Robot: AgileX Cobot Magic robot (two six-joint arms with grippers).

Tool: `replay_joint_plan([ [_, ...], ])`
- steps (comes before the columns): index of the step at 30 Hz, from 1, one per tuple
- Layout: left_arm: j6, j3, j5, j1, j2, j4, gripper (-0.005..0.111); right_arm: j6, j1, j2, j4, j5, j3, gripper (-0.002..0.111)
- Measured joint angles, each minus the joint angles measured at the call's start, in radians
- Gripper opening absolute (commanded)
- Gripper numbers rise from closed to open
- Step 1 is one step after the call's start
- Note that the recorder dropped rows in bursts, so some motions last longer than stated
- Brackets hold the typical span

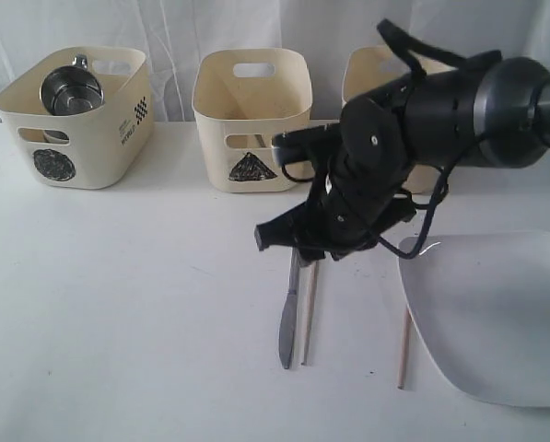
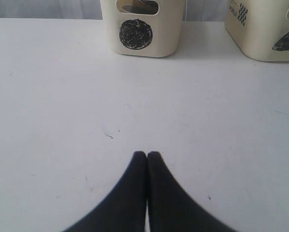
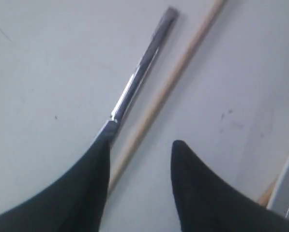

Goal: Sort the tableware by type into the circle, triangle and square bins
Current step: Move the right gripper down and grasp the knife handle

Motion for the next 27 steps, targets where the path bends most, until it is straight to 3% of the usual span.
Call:
replay_joint_plan([
  [10,0.000,0.000,0.000,0.000,0.000,0.000,0.000,0.025,0.001,0.029,0.054,-0.196,0.021,0.045],
  [27,0.000,0.000,0.000,0.000,0.000,0.000,0.000,0.096,0.001,0.291,0.054,0.007,-0.291,0.045],
])
